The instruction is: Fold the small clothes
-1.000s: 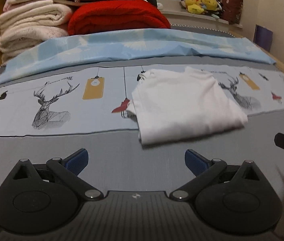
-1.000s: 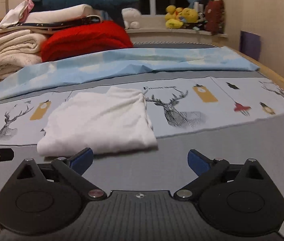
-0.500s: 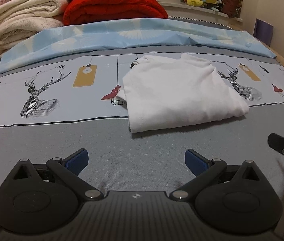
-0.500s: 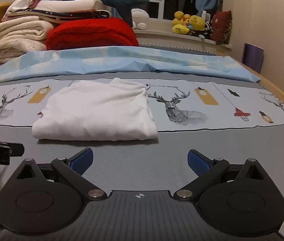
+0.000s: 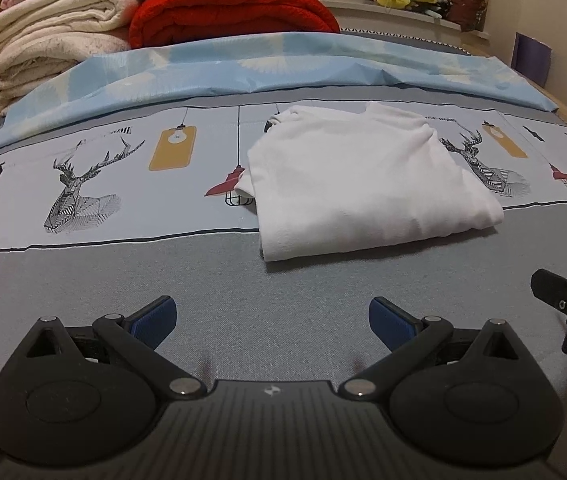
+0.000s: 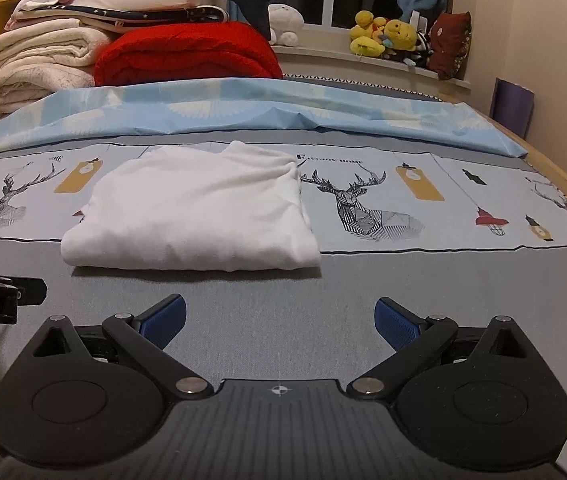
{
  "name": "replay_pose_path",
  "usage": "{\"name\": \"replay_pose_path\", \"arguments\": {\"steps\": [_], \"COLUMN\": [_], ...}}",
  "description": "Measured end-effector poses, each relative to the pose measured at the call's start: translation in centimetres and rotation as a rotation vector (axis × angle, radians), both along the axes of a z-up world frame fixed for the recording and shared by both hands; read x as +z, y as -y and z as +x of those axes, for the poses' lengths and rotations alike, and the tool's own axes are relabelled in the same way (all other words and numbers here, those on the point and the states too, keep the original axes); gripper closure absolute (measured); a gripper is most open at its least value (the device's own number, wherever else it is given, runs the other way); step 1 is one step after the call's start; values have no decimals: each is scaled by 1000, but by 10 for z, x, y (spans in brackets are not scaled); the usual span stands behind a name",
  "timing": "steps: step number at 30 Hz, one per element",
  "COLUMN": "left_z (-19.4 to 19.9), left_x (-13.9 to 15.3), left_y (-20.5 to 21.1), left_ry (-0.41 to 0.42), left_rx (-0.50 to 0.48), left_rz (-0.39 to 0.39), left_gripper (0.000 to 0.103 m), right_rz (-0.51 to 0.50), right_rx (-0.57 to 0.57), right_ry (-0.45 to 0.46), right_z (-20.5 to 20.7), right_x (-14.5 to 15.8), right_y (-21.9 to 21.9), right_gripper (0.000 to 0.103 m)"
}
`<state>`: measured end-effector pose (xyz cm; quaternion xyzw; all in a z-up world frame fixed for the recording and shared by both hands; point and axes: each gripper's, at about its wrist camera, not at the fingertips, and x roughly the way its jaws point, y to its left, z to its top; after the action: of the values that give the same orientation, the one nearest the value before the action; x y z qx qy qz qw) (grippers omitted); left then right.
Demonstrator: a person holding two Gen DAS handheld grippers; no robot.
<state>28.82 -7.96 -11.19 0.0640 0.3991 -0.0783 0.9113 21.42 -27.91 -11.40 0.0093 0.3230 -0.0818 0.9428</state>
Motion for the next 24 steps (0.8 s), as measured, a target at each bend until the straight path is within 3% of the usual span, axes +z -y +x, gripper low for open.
{"name": "replay_pose_path", "arguments": {"steps": [24], "left_z": [0], "left_x": [0], "left_y": [0], "left_ry": [11], "left_rx": [-3], "left_rz": [7], "left_gripper": [1], "right_rz": [-4], "right_rx": [9], "right_ry": [-27], "right_z": [2], "right_x": [-5], "right_y": [-2], "right_gripper": [3]}}
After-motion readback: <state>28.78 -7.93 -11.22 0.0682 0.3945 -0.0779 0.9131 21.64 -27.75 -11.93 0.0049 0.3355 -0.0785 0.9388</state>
